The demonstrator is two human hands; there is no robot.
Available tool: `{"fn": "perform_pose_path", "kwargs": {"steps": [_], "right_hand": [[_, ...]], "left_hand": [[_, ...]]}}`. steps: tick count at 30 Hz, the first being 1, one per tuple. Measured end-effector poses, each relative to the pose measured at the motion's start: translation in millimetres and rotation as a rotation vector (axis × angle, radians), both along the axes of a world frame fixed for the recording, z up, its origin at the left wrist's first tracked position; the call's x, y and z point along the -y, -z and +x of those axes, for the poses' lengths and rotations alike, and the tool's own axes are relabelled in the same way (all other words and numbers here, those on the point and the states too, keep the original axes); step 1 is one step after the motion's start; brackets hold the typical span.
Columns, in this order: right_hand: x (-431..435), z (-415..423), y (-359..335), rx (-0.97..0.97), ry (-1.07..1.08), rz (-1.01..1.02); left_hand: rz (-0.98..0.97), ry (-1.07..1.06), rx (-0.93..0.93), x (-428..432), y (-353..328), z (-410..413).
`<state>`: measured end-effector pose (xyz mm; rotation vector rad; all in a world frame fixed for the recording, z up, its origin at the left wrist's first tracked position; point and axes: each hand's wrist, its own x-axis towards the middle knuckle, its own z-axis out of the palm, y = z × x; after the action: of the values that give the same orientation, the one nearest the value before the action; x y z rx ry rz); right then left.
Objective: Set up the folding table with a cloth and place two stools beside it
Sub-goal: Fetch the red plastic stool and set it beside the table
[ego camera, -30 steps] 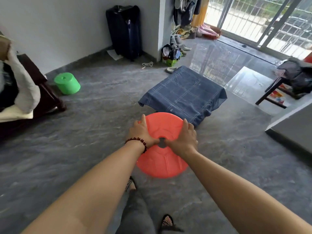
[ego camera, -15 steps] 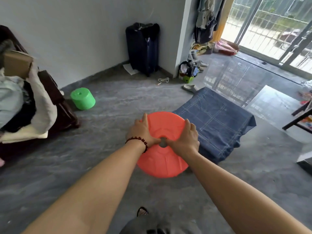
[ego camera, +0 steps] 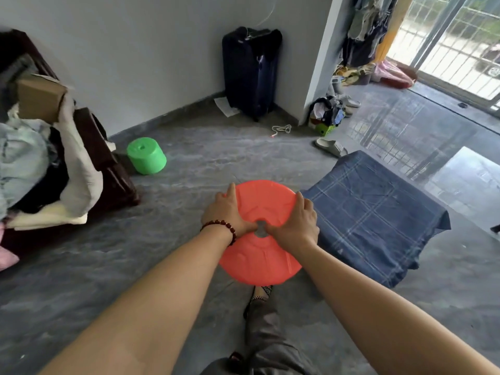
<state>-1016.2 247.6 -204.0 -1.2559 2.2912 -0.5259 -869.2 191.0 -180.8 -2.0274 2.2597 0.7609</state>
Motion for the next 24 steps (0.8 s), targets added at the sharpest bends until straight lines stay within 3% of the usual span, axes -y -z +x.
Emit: {"fn": "perform_pose_path", "kwargs": {"steps": [13, 24], "right_hand": [[197, -56, -6, -0.006, 0.001, -0.031], [297, -73, 5, -0.008, 0.034, 0.029]], "left_hand": [[-0.039, 0.01, 0.005, 196, -14, -54], [-0.006, 0.07, 0.042, 306, 4, -73]]}}
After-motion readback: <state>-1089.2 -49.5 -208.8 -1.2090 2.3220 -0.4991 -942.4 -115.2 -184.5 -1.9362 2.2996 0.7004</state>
